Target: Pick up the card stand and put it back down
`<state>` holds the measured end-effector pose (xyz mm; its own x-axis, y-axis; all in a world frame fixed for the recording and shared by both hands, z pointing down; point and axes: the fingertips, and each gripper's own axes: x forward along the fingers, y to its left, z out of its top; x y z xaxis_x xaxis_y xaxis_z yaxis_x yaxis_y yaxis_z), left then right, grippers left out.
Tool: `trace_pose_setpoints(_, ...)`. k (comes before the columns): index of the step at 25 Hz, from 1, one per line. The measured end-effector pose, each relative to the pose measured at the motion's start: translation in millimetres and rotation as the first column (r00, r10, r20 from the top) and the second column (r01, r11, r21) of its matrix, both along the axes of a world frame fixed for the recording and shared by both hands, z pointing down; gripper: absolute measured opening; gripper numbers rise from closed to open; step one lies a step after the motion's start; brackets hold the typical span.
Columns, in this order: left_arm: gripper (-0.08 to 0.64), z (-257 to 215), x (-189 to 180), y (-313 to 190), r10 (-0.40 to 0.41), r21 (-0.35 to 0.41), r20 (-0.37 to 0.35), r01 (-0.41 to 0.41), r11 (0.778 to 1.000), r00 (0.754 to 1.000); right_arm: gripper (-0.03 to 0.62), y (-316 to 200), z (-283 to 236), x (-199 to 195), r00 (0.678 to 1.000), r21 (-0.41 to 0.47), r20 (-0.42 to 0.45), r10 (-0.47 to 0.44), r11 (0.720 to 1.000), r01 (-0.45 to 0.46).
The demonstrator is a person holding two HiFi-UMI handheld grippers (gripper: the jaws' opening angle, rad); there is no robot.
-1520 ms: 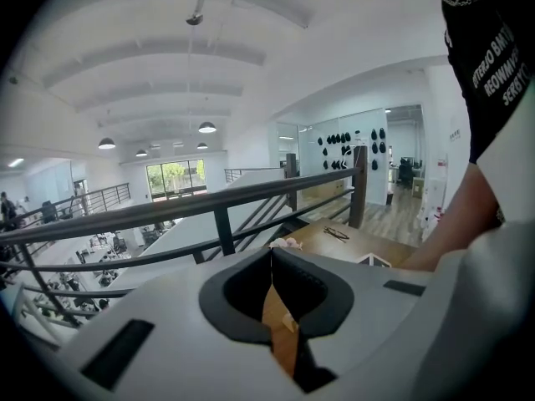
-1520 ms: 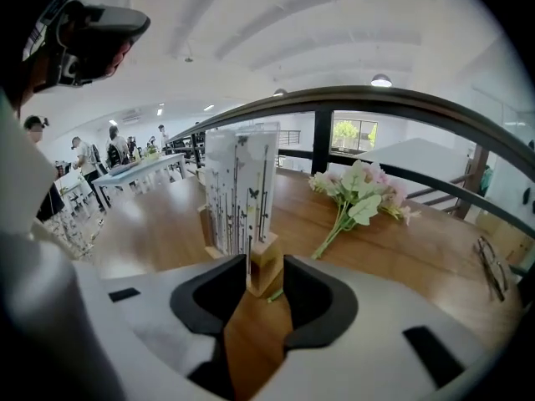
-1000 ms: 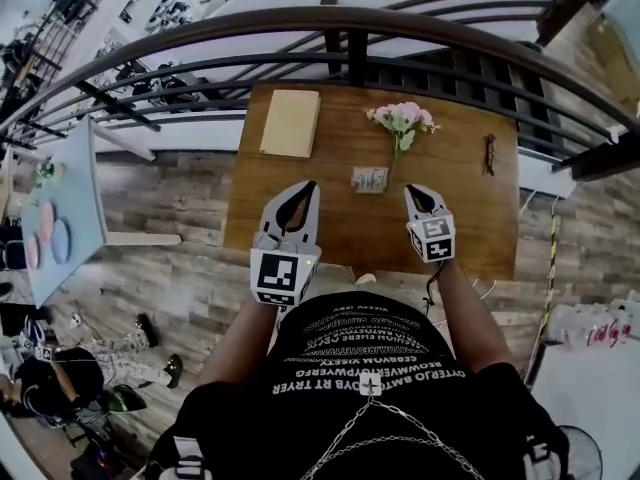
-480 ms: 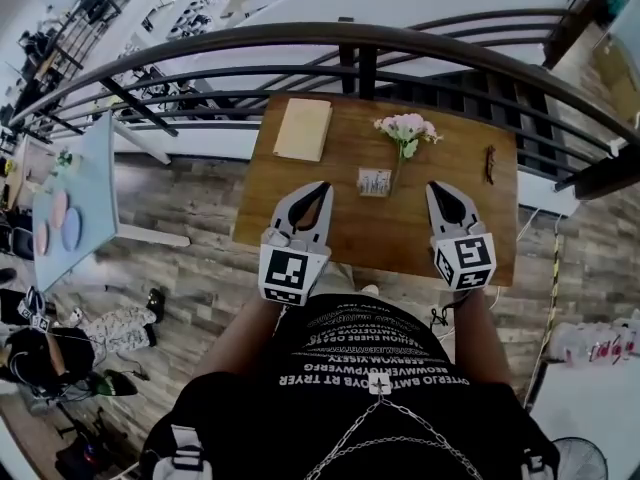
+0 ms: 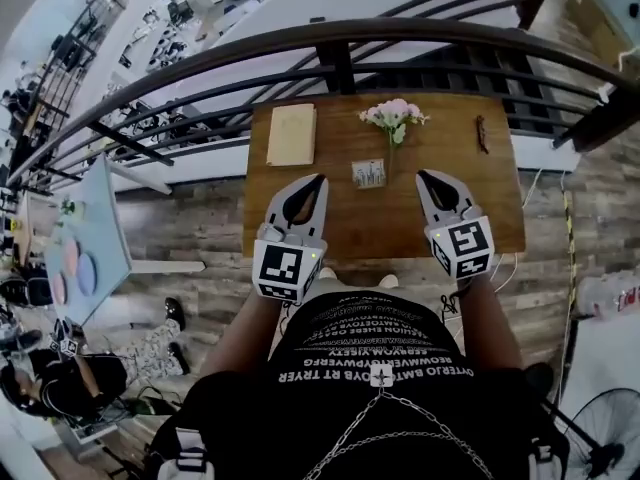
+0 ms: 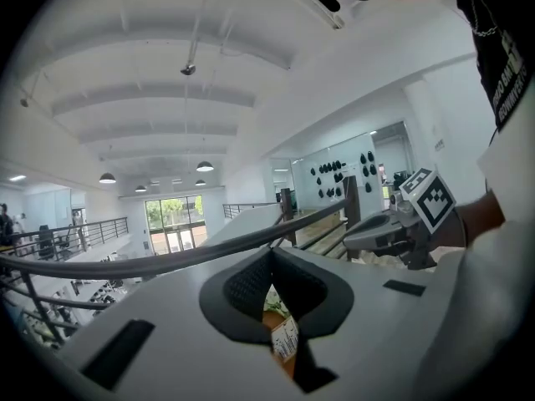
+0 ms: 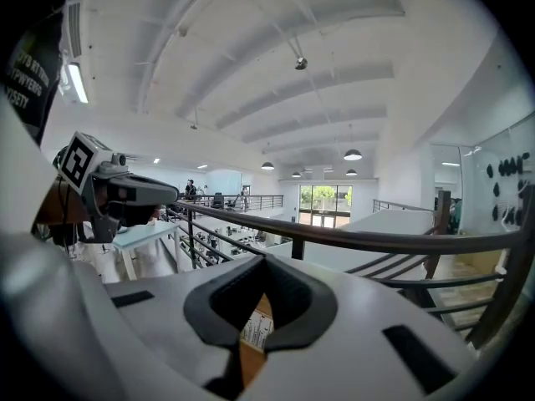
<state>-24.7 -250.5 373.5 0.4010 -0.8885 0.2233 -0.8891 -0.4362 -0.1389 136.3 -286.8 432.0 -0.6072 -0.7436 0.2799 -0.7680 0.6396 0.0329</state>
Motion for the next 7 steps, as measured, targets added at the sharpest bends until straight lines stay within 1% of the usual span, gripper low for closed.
trace_pose_setpoints(3,0.028,2,-9,-4,0.04,0.001,0.01,-0.04,0.999,0.999,0.014,3,1,-10,0.999,-0.016,0.016,0.032,0.999,-0.032)
trace_pose_setpoints(7,0.028,11,-36,-6,0.068,-0.024,0.001,-0.068,0.997,0.998,0.014,4,4,-34,0.997,-0.025,0.043,0.063,0.998,-0.062)
